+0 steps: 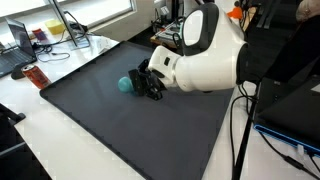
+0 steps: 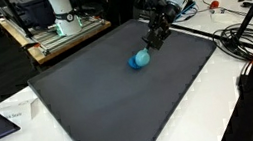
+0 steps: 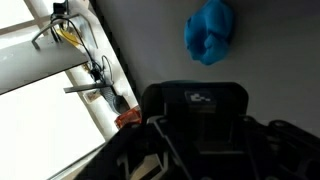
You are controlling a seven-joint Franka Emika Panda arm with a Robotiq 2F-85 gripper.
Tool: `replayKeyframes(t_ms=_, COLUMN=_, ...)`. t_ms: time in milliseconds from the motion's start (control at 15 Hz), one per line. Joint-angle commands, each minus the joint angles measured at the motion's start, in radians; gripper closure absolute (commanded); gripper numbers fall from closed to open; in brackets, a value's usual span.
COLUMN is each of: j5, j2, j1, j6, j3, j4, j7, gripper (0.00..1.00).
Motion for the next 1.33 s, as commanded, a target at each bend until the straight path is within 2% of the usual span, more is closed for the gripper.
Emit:
replayKeyframes(t_ms=0, j5=-0.068, j2=0.070, j1=0.000, j6=-0.062, j3=0.022, j4=0.077, j7=-0.007, gripper=0.78)
replayKeyframes(t_ms=267, j5=-0.081, j2=0.114, j1=-0.008, j6=-0.083, j3=0.042, j4=0.118, j7=-0.041, gripper=0.78)
replayKeyframes(t_ms=800, j5=-0.027, j2=0.136, j1=-0.027, j6=-0.106, j3=0.072, j4=0.180, j7=-0.151, gripper=0.78)
replayKeyframes(t_ms=1267, j5=0.085, j2=-0.026, j1=-0.163, j6=0.072, j3=0.133, j4=0.066, j7=-0.326, gripper=0.78)
